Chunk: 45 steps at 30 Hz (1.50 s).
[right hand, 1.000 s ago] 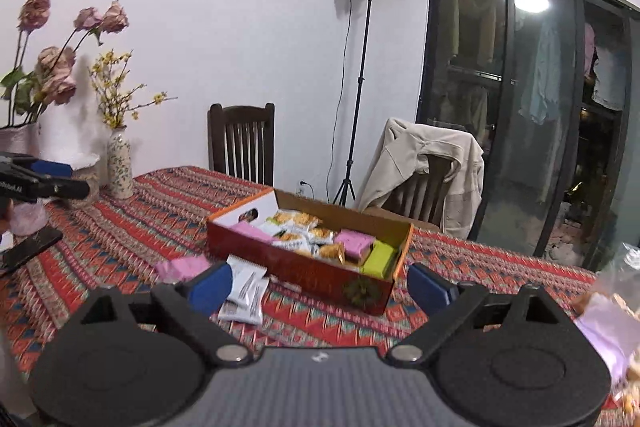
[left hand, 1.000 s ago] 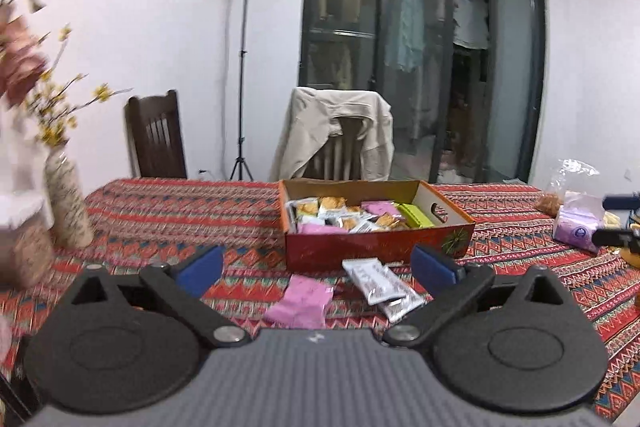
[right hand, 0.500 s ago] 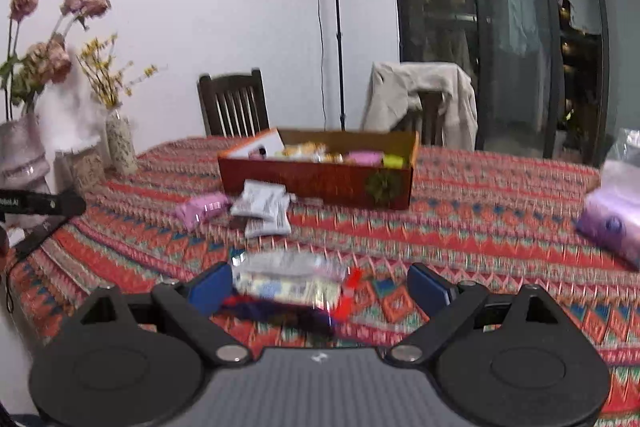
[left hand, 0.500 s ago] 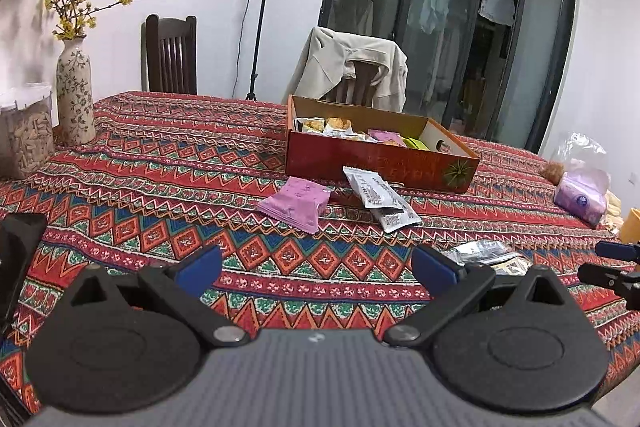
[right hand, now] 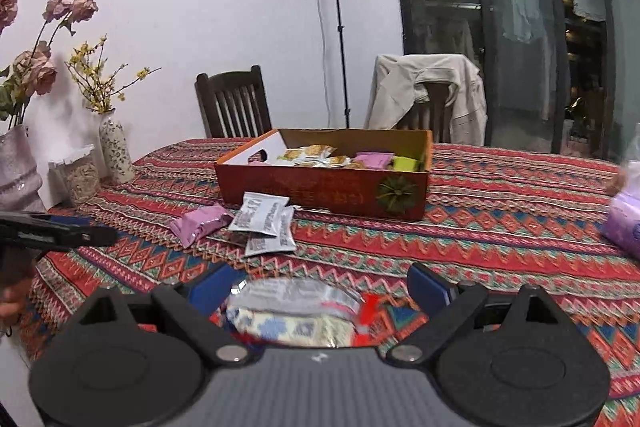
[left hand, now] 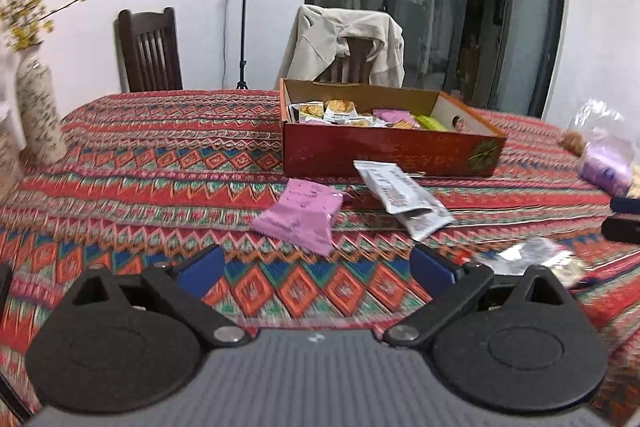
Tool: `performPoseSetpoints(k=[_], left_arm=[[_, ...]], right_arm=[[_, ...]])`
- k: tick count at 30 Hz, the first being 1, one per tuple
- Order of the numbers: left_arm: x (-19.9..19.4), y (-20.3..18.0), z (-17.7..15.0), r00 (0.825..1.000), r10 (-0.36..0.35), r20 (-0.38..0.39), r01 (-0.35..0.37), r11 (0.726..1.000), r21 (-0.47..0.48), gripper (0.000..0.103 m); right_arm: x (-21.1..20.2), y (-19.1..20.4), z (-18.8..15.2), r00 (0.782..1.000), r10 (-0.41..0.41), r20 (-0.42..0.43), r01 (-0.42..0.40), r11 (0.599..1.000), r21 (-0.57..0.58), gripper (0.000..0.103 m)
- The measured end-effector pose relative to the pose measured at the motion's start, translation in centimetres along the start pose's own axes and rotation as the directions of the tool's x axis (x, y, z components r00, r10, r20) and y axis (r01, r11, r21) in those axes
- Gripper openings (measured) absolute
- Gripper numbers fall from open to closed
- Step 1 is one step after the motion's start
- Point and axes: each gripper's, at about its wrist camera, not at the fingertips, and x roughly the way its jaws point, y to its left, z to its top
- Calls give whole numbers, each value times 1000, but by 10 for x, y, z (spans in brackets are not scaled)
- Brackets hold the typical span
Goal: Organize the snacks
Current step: 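Grasp a pink packet with the left tool while the right tool grasps a white packet, then carry the pink packet and white packet into the box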
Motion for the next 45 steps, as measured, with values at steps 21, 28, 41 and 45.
performPoseSetpoints(k=[21, 28, 41, 45], left_arm=[[126, 34, 38, 988, -114, -106, 119, 992, 43, 61], [125, 53, 39, 992, -76, -105, 74, 997, -29, 61], [31, 31, 38, 995, -99, 25, 100, 994, -52, 61], [-8, 10, 24, 991, -118, 61, 121, 990, -65, 61]], right_arm=[[207, 66, 68, 974, 87, -209, -118, 984, -137, 78], [248, 81, 63, 962, 45, -268, -94, 980, -173, 51], [165, 57, 73, 991, 16, -129, -32, 992, -120, 45], [108, 40, 67, 997, -18, -69, 11, 995, -104, 45]])
